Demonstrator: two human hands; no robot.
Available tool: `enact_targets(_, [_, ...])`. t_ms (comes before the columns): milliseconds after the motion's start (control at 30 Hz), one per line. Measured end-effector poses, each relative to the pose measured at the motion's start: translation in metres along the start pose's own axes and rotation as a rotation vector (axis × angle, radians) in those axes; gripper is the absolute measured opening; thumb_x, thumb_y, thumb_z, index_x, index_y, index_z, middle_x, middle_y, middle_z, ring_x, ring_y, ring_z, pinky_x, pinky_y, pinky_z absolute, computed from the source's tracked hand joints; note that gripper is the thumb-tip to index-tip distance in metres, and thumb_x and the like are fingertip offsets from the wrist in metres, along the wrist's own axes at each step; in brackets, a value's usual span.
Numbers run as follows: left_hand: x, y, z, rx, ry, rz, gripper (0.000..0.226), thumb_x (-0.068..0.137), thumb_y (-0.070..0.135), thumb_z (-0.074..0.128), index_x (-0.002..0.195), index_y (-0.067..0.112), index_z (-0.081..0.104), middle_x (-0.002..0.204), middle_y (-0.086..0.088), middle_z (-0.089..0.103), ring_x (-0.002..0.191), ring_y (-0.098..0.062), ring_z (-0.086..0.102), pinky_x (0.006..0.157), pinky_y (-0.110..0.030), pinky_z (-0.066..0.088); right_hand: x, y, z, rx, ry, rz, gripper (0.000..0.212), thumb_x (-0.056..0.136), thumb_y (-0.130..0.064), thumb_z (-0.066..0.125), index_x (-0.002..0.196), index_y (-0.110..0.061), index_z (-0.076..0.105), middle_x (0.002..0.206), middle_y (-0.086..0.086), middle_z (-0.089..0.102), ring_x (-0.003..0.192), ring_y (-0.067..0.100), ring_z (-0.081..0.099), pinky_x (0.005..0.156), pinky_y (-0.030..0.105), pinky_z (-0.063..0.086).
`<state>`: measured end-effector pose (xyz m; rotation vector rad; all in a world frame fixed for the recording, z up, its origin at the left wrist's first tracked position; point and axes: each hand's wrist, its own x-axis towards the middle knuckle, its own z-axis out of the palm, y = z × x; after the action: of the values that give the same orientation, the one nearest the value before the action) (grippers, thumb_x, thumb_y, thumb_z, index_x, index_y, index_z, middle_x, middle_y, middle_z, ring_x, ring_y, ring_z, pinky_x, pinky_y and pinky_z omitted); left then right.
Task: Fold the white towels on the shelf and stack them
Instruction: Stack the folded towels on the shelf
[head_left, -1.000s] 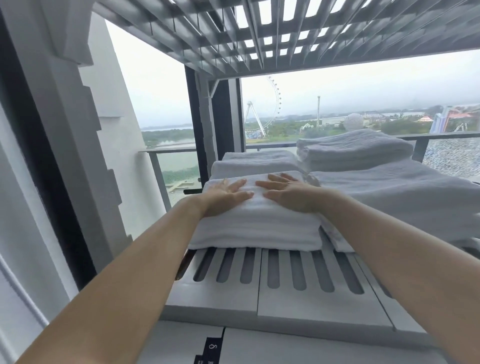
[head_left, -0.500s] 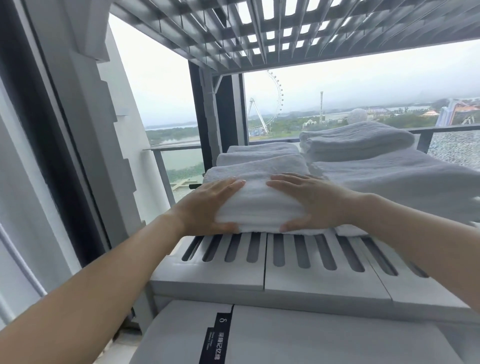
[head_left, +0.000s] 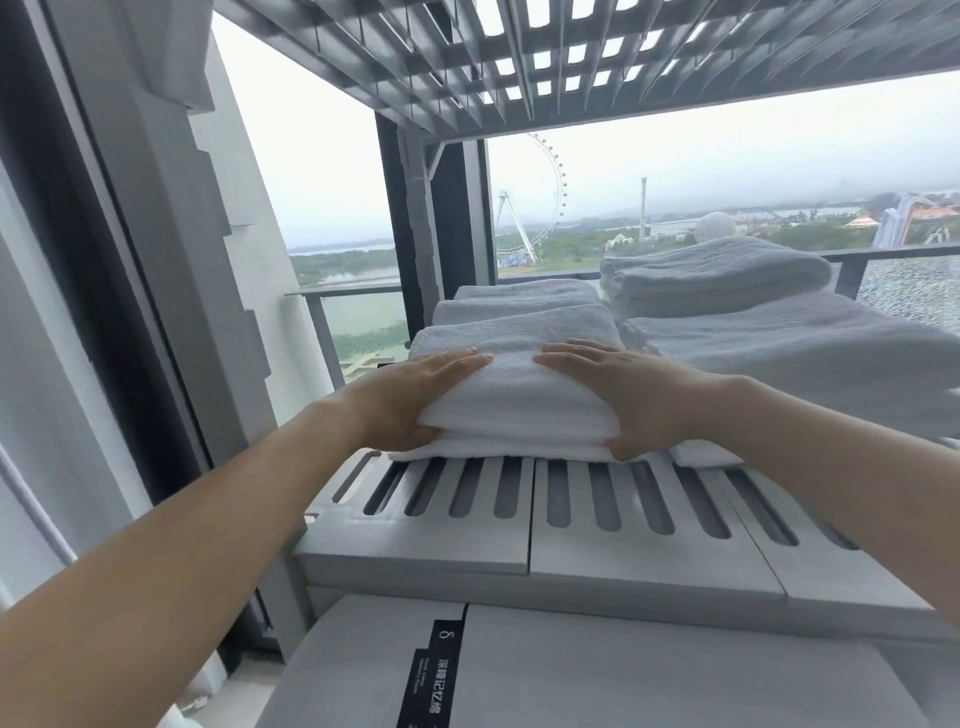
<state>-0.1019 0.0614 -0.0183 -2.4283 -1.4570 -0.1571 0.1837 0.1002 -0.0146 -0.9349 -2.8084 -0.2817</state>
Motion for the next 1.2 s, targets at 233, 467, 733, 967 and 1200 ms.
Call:
enact_targets(233, [-0.006, 0.008, 0.012, 0.170, 0.143, 0.048, 0.097, 0.073, -0.015, 0.046, 0.147, 0.030, 0.002, 0.156, 0.009, 0.007, 0.140, -0.015, 0.019, 0.103, -0.024, 0.034, -0.003, 0.006, -0.001, 0.074, -0.079, 0.050, 0.102, 0.066, -0.005, 0.065, 0.144, -0.037, 0.007, 0.150, -0.014, 0.018, 0.134, 0.010, 0.024, 0.103, 0.025, 0.029])
enact_targets(467, [-0.003, 0.013, 0.011, 0.254, 0.016, -0.069, 0.098, 0.079, 0.003, 0.058, 0.145, 0.029, -0.009, 0.156, 0.006, -0.004, 0.142, -0.017, 0.004, 0.114, -0.032, 0.006, 0.000, 0.001, -0.006, 0.040, -0.104, 0.035, 0.096, 0.070, -0.031, 0.066, 0.143, -0.037, 0.005, 0.151, -0.017, 0.011, 0.134, 0.008, 0.021, 0.106, 0.029, 0.028])
enact_targets(733, [0.029, 0.034, -0.014, -0.218, 0.179, -0.227, 0.052, 0.081, 0.051, 0.028, 0.124, 0.029, 0.046, 0.136, 0.001, 0.049, 0.122, -0.018, 0.042, 0.105, -0.041, 0.023, 0.036, -0.015, -0.006, 0.281, 0.144, 0.194, 0.050, 0.093, -0.053, 0.024, 0.132, -0.027, 0.042, 0.142, -0.006, 0.038, 0.126, 0.015, 0.037, 0.100, 0.034, 0.030])
enact_targets(967, [0.069, 0.022, 0.000, -0.244, -0.040, -0.346, 0.059, 0.094, 0.053, 0.020, 0.146, 0.026, 0.019, 0.155, 0.003, 0.016, 0.141, -0.010, 0.011, 0.115, -0.036, 0.006, 0.064, 0.018, -0.003, 0.274, -0.037, 0.328, 0.047, 0.098, -0.044, 0.021, 0.143, -0.032, 0.026, 0.155, -0.002, 0.012, 0.142, 0.015, 0.004, 0.113, 0.039, 0.000])
enact_targets(1200, [0.057, 0.028, 0.009, -0.202, -0.006, -0.526, 0.065, 0.083, 0.069, 0.014, 0.142, 0.042, 0.018, 0.154, 0.000, 0.020, 0.140, -0.022, 0.021, 0.110, -0.044, 0.023, 0.049, 0.008, 0.005, 0.212, 0.092, 0.360, 0.047, 0.095, -0.048, 0.021, 0.137, -0.035, 0.036, 0.151, -0.005, 0.027, 0.138, 0.018, 0.020, 0.109, 0.045, 0.020])
